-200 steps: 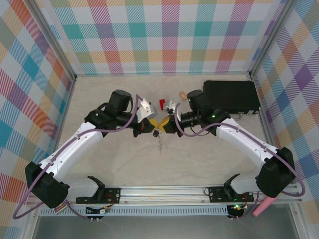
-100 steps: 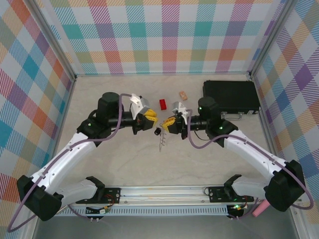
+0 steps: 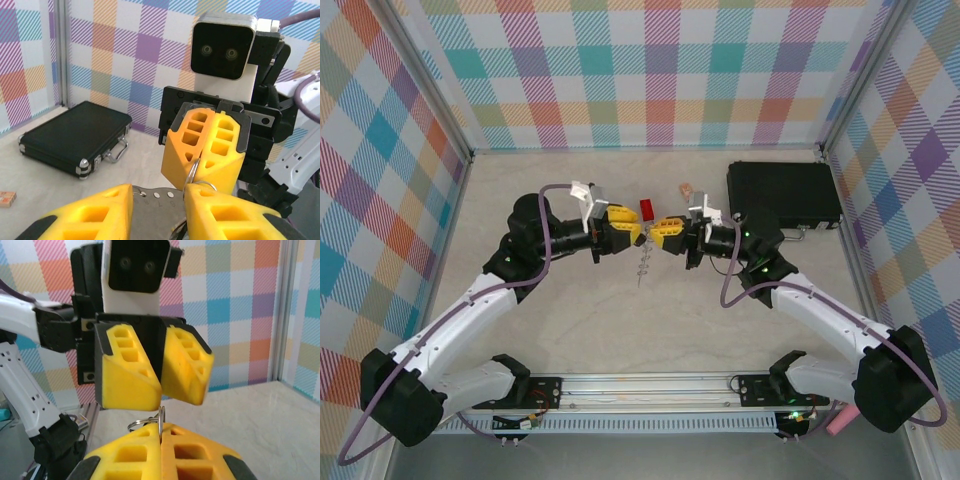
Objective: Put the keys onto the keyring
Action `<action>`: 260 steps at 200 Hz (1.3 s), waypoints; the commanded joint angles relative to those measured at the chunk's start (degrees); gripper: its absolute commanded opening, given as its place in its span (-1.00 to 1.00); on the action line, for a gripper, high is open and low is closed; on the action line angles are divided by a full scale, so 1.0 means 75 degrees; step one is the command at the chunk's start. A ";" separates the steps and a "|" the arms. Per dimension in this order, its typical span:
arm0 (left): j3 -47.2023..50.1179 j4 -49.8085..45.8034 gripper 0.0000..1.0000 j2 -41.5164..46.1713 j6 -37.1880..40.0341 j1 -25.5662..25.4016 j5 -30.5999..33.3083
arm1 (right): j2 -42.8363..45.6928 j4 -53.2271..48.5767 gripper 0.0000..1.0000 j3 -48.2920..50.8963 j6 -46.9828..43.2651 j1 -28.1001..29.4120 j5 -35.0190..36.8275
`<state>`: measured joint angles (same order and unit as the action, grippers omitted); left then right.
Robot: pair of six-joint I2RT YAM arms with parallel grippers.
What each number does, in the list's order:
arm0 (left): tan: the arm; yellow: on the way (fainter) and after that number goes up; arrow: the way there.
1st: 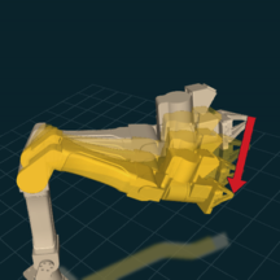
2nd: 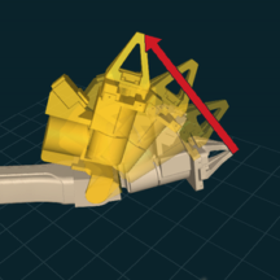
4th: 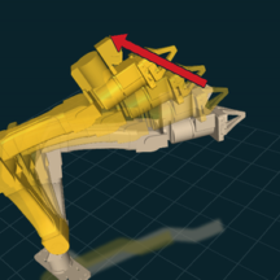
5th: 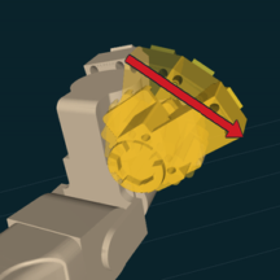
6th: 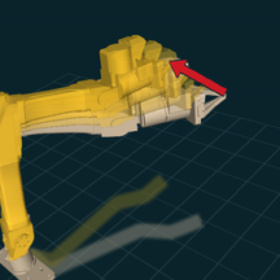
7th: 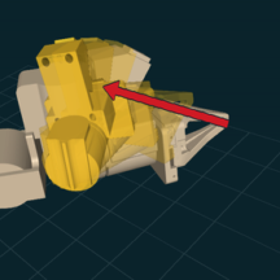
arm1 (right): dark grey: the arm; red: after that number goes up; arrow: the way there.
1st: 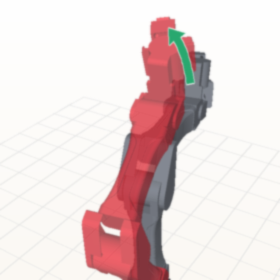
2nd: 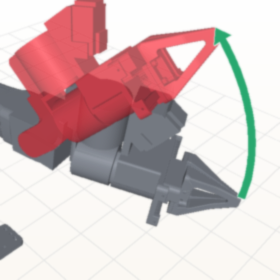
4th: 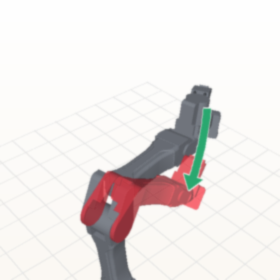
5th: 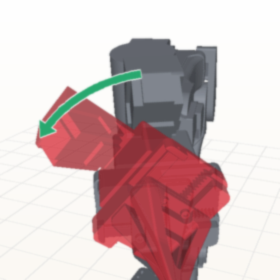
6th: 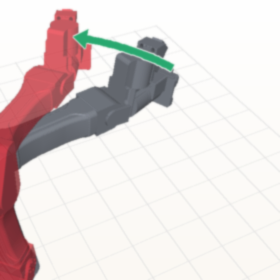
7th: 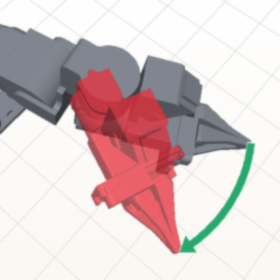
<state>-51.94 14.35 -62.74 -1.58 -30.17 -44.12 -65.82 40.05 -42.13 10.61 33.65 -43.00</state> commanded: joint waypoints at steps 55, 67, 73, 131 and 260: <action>0.0025 0.0876 -0.38 -0.0136 -0.0147 0.0086 -0.0852 | -0.0094 0.0555 -1.00 -0.0261 0.0464 -0.0051 -0.0683; -0.0032 0.0723 -0.37 -0.0174 -0.0110 0.0080 -0.0857 | -0.0115 0.0553 -1.00 -0.0263 0.0471 -0.0053 -0.0631; -0.0056 0.0577 -0.37 -0.0176 -0.0013 0.0086 -0.0824 | -0.0102 0.0587 -1.00 -0.0238 0.0463 -0.0052 -0.0572; 0.0273 0.0707 -0.13 -0.0241 -0.0110 0.0086 -0.1038 | -0.0015 0.0782 -1.00 -0.0172 0.0544 -0.0104 -0.0257; 0.0691 0.1134 -0.96 -0.0411 -0.0442 0.0015 -0.1248 | 0.0055 0.1481 -1.00 0.0061 0.1034 -0.0256 -0.0102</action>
<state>-47.70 20.16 -65.32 -4.08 -30.13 -51.94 -66.32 45.95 -41.98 16.95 31.83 -43.94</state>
